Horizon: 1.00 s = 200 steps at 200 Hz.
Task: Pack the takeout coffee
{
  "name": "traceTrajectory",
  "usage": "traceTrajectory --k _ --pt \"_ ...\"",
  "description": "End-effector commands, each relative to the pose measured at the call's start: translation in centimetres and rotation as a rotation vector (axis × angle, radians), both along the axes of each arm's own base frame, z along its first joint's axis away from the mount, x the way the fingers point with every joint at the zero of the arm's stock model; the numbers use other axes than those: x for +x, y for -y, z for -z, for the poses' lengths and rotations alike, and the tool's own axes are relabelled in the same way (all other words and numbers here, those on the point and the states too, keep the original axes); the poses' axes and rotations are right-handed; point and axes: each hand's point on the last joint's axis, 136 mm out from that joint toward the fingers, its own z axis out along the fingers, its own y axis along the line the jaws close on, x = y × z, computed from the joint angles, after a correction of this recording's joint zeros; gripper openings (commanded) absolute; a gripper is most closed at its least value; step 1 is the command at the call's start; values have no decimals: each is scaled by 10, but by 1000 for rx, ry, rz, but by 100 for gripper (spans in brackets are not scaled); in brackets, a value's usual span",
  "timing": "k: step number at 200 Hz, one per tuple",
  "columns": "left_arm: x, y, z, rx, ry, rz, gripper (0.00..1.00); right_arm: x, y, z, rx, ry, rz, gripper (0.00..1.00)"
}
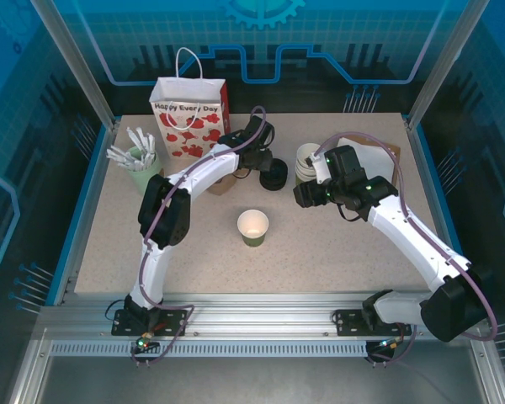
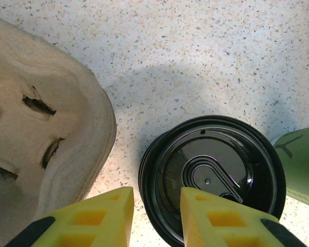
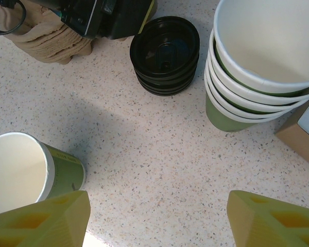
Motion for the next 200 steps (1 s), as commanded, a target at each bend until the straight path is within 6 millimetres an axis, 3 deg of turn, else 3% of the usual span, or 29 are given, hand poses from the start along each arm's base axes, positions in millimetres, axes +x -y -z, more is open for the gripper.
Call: traceTrajectory --k 1,200 --pt "0 -1 11 34 -18 9 32 -3 2 0 8 -14 1 72" --pt "4 0 40 84 -67 13 31 -3 3 3 3 -20 2 73"
